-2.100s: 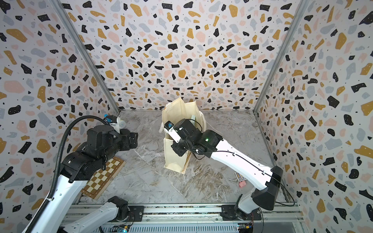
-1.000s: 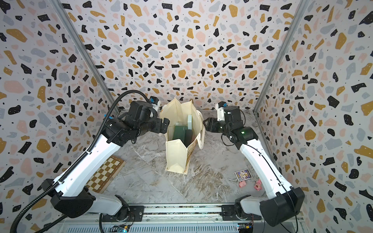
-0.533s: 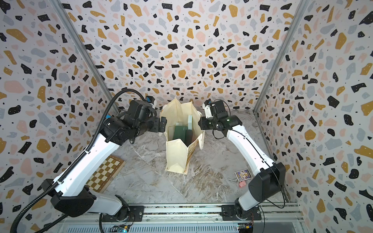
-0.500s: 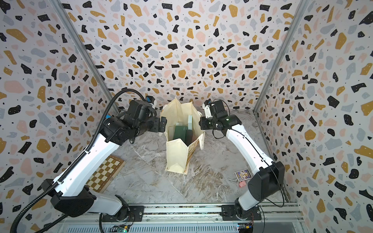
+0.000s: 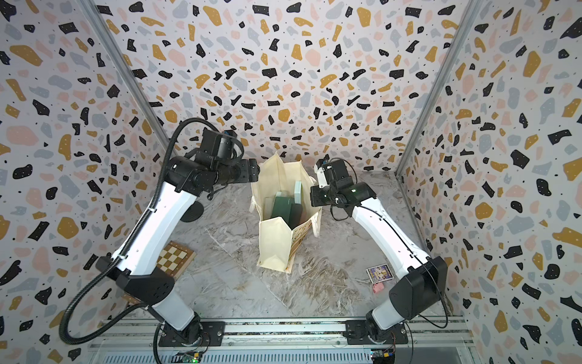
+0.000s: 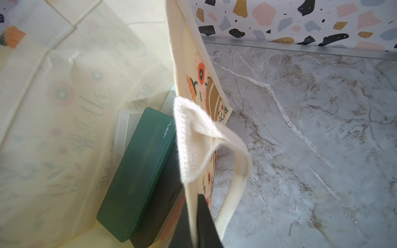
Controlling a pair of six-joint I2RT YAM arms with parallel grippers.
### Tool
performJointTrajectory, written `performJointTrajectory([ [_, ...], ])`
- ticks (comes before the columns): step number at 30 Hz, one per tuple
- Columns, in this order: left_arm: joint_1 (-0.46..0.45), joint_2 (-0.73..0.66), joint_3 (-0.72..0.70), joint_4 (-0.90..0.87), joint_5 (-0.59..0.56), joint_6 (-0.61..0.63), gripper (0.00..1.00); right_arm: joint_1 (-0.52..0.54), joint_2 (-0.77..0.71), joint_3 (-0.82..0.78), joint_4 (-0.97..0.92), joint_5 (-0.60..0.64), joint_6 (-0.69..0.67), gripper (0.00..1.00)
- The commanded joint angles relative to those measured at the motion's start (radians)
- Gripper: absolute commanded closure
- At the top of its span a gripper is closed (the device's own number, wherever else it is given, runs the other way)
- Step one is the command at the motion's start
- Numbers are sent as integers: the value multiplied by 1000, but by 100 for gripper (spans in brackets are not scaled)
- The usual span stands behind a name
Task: Take out the pencil case from the canvas bag
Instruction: Pick up the canvas bag from the center of the board.
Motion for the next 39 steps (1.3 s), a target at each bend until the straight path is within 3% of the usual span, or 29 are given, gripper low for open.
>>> performJointTrajectory([
  [1, 0, 71, 90, -165, 10, -35, 17, 7, -57, -5, 1, 15, -5, 93],
  [8, 18, 123, 87, -180, 5, -48, 34, 9, -73, -29, 10, 9, -2, 93],
  [14, 58, 145, 48, -136, 91, -70, 52, 10, -69, -18, 7, 9, -6, 93],
  [28, 70, 203, 33, -109, 171, -71, 71, 13, -59, -20, 10, 12, -11, 94],
  [35, 71, 226, 38, -95, 211, -65, 86, 10, -99, -56, 77, 27, 3, 99],
  [38, 88, 228, 57, -91, 220, -55, 100, 11, -113, -68, 122, 6, 25, 100],
  [39, 101, 229, 64, -89, 240, -55, 100, 11, -114, -69, 133, -4, 32, 100],
])
